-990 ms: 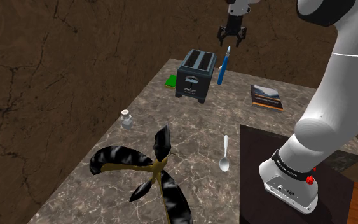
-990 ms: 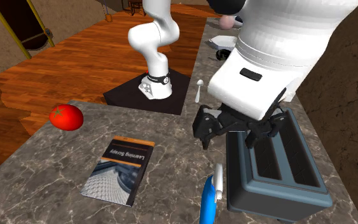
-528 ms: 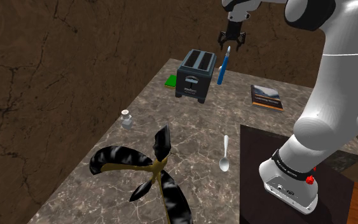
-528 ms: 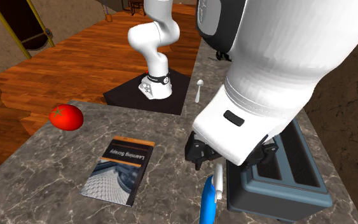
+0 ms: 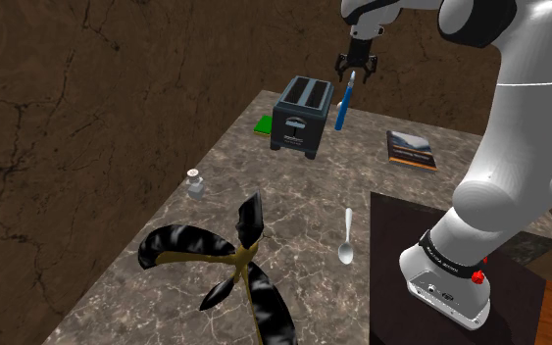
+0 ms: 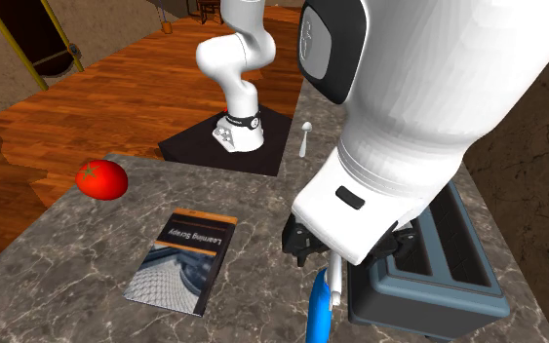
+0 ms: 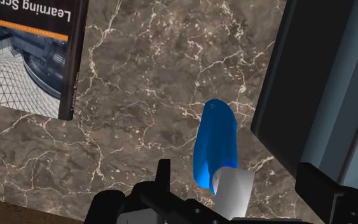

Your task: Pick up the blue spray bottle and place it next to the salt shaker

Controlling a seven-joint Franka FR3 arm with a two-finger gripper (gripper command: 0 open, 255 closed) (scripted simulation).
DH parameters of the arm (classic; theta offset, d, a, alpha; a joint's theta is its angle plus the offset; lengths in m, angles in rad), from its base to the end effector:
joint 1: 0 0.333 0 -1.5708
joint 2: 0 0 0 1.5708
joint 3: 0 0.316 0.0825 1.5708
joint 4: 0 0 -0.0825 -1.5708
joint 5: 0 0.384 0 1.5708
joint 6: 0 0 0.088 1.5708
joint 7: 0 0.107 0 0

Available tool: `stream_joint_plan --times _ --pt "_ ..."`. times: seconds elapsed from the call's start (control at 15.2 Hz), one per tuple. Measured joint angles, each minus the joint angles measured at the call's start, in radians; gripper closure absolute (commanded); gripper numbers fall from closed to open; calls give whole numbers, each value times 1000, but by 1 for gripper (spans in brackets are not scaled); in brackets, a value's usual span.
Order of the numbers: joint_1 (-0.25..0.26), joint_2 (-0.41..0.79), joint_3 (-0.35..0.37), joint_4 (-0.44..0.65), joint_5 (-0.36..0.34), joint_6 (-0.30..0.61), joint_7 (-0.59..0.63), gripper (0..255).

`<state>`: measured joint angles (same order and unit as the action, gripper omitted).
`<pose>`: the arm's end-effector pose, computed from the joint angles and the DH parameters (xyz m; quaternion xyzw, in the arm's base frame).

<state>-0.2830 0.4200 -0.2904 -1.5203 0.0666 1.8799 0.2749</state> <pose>0.5814 -0.3376 0.4235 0.9108 -0.4114 -0.0252 0.0238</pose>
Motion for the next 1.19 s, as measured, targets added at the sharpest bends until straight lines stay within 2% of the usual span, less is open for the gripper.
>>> stream_joint_plan --times 0.07,0.13,0.79,1.19 --pt "0 0 0 0 0 0 0 0" --pt "0 0 0 0 0 0 0 255" --pt "0 0 0 0 0 0 0 255" --pt "-2 -10 -2 53 -3 -61 -1 255"
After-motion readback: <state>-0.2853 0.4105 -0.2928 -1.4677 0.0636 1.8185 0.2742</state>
